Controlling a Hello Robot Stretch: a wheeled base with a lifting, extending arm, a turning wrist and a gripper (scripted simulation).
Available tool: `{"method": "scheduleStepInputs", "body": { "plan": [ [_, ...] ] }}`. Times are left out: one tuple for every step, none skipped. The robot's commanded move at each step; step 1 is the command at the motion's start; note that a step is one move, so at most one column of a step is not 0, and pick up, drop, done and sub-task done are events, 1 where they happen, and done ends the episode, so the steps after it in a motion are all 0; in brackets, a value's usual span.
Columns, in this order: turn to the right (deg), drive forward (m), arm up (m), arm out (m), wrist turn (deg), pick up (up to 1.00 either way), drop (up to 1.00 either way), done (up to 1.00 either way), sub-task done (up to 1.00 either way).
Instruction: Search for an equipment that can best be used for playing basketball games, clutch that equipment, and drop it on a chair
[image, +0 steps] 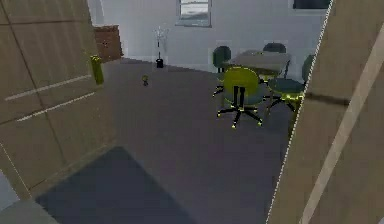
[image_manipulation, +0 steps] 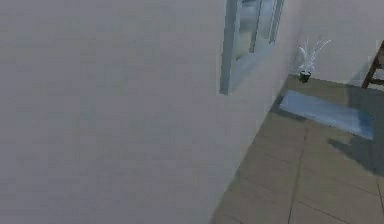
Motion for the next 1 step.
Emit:
{"method": "scheduleStepInputs", "body": {
  "plan": [
    [-45.0,0.00,0.00,0.00,0.0,0.00,0.00,0.00,0.00]
  ]
}}
